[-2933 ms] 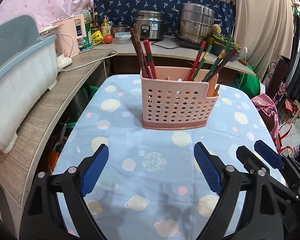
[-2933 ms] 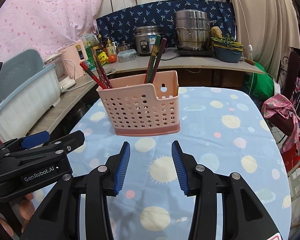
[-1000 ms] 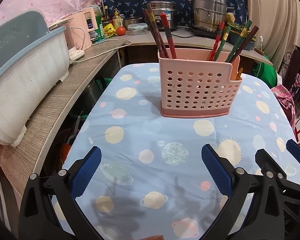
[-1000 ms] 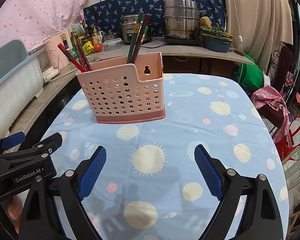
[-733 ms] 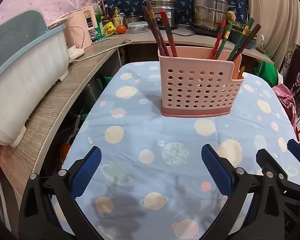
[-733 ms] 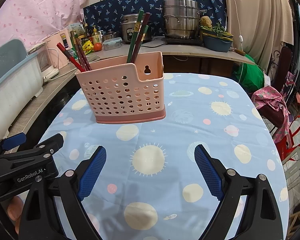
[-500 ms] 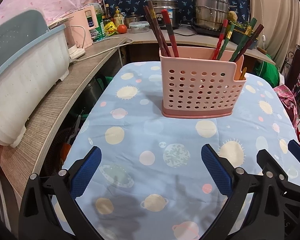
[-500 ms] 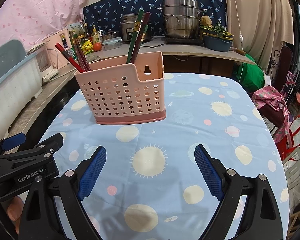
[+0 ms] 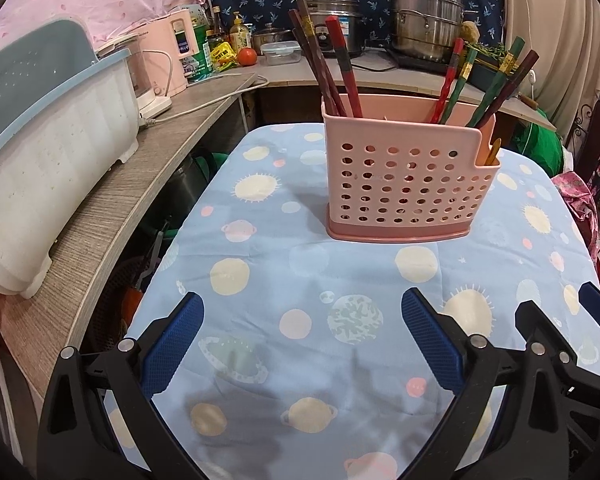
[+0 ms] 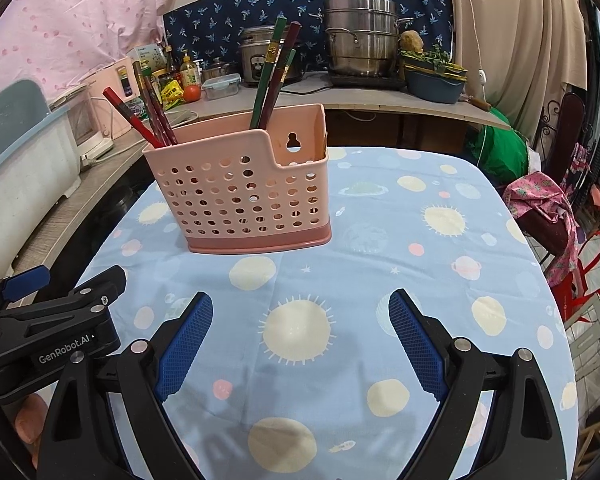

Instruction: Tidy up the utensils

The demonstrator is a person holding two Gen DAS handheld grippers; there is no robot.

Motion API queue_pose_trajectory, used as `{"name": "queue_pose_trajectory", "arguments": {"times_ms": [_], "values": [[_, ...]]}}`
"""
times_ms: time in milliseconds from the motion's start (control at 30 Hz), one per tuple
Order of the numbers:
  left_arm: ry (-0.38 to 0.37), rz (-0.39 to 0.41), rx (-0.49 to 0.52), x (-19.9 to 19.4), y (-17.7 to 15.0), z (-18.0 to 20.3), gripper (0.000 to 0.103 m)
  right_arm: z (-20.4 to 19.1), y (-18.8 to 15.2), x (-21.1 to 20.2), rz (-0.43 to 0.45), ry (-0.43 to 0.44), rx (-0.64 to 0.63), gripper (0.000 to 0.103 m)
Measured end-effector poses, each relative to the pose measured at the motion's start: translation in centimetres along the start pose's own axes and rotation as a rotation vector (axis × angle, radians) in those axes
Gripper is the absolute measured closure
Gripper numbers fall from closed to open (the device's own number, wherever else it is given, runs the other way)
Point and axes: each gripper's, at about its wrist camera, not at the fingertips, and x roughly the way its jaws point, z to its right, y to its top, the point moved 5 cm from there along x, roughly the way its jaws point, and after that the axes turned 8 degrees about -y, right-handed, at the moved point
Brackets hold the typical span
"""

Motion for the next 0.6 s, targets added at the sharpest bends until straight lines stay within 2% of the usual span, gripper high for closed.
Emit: {"name": "queue_pose_trajectory", "arguments": {"times_ms": [600], "values": [[0.023,0.022,-0.007,0.0,1.2,-0.1,0.008,-0.5,1.5,0.3,0.019,-0.009,-0.015,0.017]]}}
